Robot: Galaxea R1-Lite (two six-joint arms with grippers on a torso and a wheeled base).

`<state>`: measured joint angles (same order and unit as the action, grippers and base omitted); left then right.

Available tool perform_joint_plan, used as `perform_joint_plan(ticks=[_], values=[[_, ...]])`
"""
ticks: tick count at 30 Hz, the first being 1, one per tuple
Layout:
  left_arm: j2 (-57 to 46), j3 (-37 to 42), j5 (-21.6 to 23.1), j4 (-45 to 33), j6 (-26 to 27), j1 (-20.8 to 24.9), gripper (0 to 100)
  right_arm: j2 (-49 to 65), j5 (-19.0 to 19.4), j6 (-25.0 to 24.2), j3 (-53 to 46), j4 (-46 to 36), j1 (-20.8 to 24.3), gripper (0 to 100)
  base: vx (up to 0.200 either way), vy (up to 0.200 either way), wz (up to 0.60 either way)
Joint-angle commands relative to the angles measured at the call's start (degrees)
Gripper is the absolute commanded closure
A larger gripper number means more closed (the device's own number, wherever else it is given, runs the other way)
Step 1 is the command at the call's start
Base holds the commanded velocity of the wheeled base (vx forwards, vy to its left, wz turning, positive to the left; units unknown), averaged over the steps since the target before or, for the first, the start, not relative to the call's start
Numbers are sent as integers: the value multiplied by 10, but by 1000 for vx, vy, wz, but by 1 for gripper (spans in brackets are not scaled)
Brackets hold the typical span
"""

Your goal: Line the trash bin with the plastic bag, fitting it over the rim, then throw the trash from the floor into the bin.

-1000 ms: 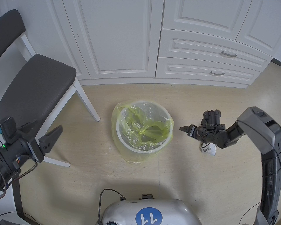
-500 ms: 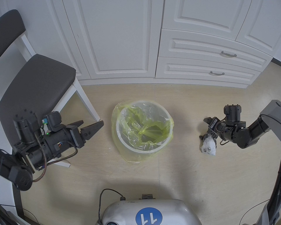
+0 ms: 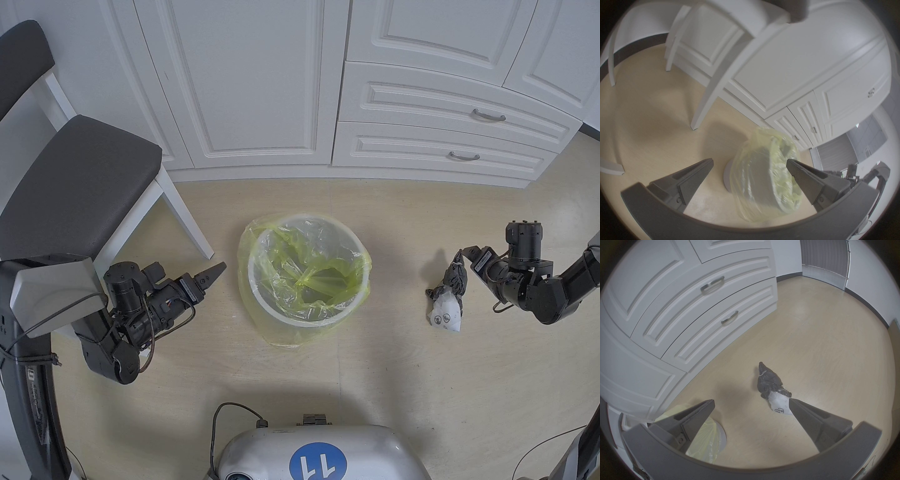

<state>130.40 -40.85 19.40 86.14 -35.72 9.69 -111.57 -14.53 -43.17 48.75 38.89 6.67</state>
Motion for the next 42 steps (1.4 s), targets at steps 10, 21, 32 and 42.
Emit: perform_joint_plan(ticks=[10,21,32,42], values=[[129,-107,2,16,-28,-11,0,18,-8,-6,-20,3,-6,0,0,0,0],[179,-157,8,10,-16,21,0,14,-1,-3,-26,13,-6,0,0,0,0],[246,-313,6,-179,130,25,0,-37,13,2,-57,103,-10,0,0,0,0],[271,-376,-27,-242,173,23,0,-40,13,3,-61,113,-12,0,0,0,0]])
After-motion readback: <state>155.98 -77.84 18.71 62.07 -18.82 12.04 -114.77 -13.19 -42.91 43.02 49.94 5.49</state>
